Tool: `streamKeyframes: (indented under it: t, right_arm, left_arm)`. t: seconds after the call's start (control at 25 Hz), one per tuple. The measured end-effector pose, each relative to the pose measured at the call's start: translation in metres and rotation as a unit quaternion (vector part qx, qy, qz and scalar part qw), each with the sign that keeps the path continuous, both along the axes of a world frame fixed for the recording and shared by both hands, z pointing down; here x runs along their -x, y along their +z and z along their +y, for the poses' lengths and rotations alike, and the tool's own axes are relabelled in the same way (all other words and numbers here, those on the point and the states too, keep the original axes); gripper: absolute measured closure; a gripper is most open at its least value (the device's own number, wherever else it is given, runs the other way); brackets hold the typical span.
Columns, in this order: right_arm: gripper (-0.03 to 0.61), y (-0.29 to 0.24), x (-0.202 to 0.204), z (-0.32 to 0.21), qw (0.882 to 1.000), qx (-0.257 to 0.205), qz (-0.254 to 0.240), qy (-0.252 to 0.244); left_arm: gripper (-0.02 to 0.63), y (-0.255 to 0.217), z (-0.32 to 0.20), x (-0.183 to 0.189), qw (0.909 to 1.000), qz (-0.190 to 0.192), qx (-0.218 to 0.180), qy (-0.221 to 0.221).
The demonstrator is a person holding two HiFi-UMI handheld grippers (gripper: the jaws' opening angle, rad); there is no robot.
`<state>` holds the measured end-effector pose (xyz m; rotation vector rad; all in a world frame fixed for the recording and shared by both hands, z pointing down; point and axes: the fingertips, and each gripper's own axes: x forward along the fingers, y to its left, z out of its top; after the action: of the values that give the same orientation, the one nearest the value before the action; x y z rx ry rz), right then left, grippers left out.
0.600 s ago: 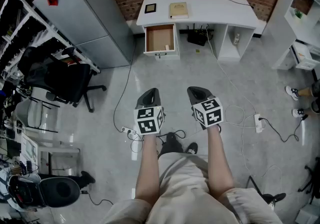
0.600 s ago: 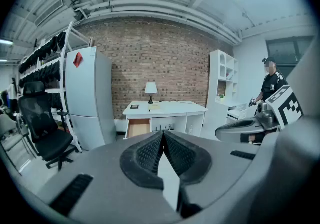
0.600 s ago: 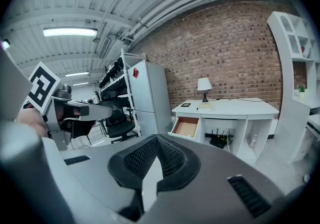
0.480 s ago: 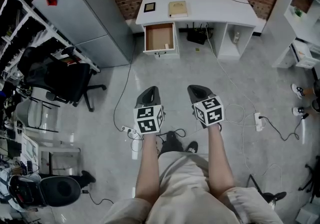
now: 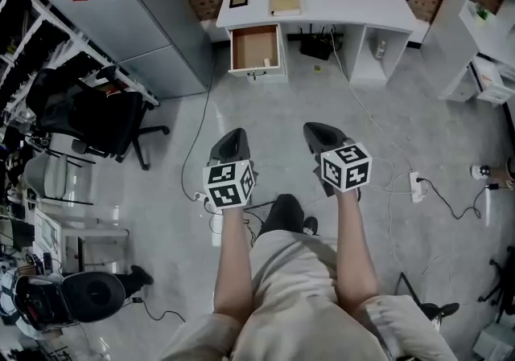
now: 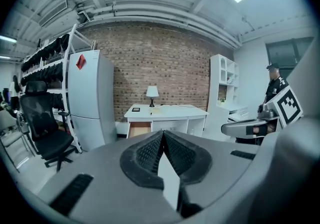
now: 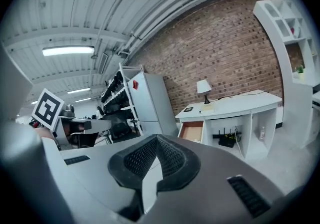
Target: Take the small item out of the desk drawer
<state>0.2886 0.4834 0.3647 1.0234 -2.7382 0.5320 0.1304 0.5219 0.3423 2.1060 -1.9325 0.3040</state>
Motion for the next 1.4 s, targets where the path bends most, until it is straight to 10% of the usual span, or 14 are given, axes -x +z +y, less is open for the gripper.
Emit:
streamKeyframes:
  t: [0.44,0.84,1.4]
  right_arm:
    - [0.558,0.019,-0.009,-0.028,0.999,0.000,0.039,0.007]
    - [0.558,0.008,0.000,-0.140,0.999,0.031,-0.020,0.016]
    - [0.558,0.001,0.088,-0.322,0.997,0.067,-0.022,0.014]
  left_arm:
    - [0.597,0.012,-0.037,0.013,0.9999,0.014,-0.002,-0.010]
    - [0.597,0.013,-0.154,0.013,0.9997,0.019,-0.006,0.018]
    - [0.597,0.019,-0.333,0.126,0.9973,0.069,0.016,-0.019]
